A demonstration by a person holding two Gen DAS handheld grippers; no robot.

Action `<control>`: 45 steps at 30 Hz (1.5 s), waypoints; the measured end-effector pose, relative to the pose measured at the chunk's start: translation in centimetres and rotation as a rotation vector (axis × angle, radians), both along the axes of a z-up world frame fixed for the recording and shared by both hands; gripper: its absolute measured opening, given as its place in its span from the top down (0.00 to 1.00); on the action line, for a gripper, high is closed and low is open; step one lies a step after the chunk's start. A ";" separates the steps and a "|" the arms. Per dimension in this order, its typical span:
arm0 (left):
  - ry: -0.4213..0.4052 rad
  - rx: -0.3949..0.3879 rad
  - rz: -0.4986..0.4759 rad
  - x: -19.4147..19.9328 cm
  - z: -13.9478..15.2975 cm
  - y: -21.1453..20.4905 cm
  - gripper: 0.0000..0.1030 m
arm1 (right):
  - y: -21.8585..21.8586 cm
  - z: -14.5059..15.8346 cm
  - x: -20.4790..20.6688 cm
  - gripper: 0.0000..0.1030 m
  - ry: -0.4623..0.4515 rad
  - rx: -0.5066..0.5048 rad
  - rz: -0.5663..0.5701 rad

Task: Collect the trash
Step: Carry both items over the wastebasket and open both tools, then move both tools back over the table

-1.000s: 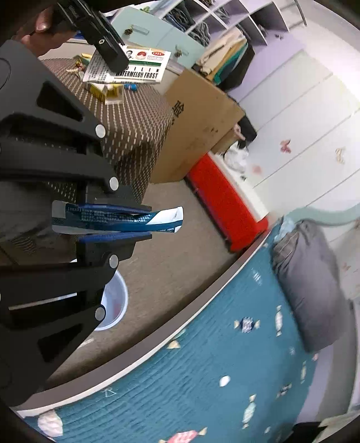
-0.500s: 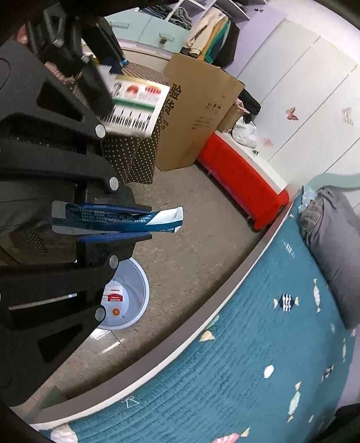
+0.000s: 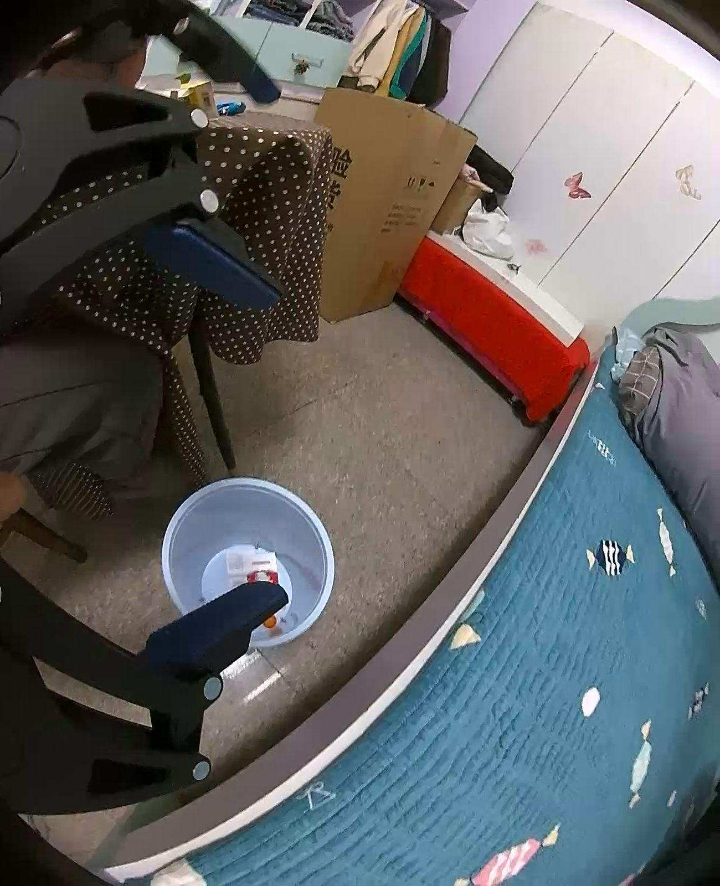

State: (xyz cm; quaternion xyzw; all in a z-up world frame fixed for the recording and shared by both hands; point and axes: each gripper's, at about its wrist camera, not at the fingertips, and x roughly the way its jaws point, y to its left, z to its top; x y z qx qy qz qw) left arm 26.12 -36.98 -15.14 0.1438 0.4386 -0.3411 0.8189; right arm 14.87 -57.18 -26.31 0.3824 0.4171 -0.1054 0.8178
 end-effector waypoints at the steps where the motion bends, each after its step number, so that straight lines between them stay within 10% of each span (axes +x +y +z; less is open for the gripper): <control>1: -0.012 -0.009 0.004 -0.3 0.5 0.3 0.08 | 0.3 0.4 -0.1 0.06 -0.001 -0.008 0.000; 24: -0.187 -0.189 0.193 -4.4 9.9 16.1 0.08 | 14.0 16.3 0.6 0.06 -0.252 -0.227 0.237; 45: -0.231 -0.218 0.554 -5.1 9.5 36.4 0.07 | 32.4 20.5 5.8 0.06 -0.340 -0.322 0.612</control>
